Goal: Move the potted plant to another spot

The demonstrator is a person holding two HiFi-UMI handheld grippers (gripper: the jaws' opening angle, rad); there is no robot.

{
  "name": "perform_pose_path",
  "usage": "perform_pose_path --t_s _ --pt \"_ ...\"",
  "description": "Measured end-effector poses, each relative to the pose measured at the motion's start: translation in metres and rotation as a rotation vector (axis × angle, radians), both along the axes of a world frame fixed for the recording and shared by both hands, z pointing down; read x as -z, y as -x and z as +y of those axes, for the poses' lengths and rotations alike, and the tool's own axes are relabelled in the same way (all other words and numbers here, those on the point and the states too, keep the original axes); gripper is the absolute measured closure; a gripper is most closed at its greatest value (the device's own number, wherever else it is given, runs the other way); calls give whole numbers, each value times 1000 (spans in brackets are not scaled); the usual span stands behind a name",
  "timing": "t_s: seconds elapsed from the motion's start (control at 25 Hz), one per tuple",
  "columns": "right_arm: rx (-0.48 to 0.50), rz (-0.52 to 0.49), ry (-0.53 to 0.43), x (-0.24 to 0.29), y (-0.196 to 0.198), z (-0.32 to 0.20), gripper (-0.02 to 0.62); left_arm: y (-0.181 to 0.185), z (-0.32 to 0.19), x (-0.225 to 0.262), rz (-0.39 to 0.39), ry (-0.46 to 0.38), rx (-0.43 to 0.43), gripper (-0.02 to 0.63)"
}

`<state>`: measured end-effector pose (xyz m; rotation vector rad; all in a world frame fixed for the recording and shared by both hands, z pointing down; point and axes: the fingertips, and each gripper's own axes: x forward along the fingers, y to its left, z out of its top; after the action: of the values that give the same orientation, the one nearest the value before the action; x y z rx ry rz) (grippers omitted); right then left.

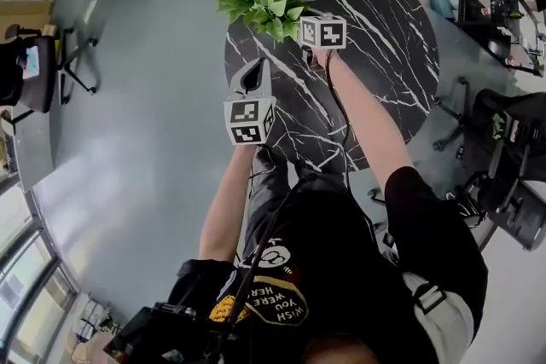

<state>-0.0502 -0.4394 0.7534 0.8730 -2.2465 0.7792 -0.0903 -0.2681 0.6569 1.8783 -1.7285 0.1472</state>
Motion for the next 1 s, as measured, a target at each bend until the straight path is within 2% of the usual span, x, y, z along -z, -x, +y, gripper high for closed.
perform_pose_path --t_s 0.04,0.08,0.2,0.24,0.28,0.36,0.4,0.44,0.48,0.76,1.0 --pt "-1 -4 16 15 8 43 557 8 43 19 -13 12 2 601" --pt "-8 -1 25 21 7 57 557 10 57 26 -17 14 -2 601" --pt "-55 34 7 7 -33 -7 558 -13 -1 8 11 -18 -26 601" --pt "-65 34 9 17 -37 11 558 -12 18 19 9 -17 -30 601" --pt "-72 24 22 40 -31 70 558 -3 77 46 -4 -4 -30 601" --pt "-90 -4 62 109 -10 243 558 24 249 126 -40 30 -30 601" --pt "-104 -11 75 141 -7 313 558 32 319 160 -51 39 -33 601" --pt "-121 -12 80 162 -12 357 558 34 363 183 -56 42 -37 601" --pt "-139 -9 82 174 -21 378 558 33 384 194 -57 42 -45 601" --pt "-294 27 81 169 -127 362 560 -24 351 192 -53 28 -168 601" --pt "-431 35 78 168 -219 364 561 -80 346 191 -60 27 -286 601"
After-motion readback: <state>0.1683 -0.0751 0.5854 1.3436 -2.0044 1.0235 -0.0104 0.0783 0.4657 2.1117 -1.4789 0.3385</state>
